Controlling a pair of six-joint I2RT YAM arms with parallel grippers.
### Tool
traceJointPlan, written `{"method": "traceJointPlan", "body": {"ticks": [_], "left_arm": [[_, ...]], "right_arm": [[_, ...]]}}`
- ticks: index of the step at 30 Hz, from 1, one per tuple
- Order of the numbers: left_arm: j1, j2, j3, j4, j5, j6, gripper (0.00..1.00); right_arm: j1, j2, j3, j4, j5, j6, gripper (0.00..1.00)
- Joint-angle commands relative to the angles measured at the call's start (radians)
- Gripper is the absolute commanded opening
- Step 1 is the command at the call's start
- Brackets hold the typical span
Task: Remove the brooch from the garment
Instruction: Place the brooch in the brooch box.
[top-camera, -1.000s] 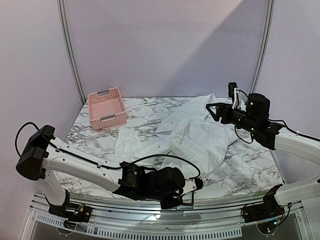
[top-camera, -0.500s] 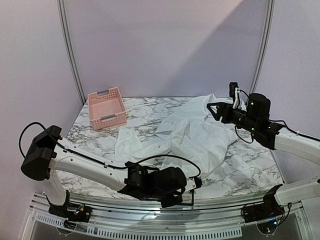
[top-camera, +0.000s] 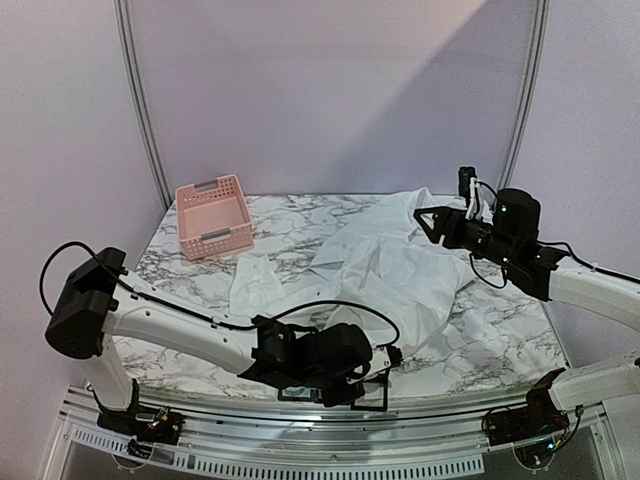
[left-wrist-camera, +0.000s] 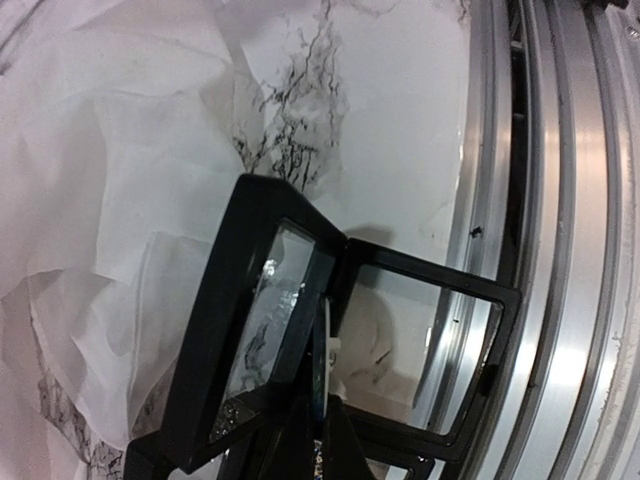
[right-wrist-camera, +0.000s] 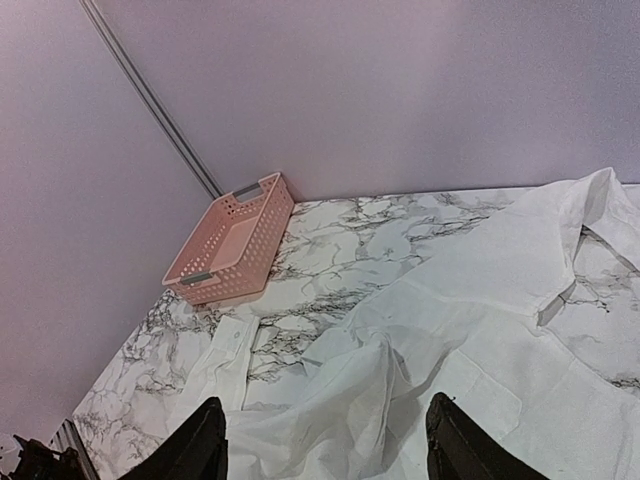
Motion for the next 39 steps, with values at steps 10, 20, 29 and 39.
{"method": "traceJointPlan", "body": {"ticks": [10,20,29,39], "left_arm": [[0.036,0.031,0.019,0.033,-0.009,0.002,0.0],[0.05,0.04,0.019,0.044,-0.022,0.003,0.0],[0.054,0.018,0.013,0.064,-0.014,0.013,0.0],[0.045,0.003,-0.003,0.072,0.029,0.056,0.0]], "right_arm": [[-0.016,-0.027,-0.011,0.012,-0.015,0.016,0.66],[-0.019,-0.025,-0.009,0.019,-0.016,0.02,0.66],[-0.02,-0.02,-0.011,0.02,-0.016,0.021,0.66],[-0.026,-0.02,-0.016,0.025,-0.019,0.025,0.66]]}}
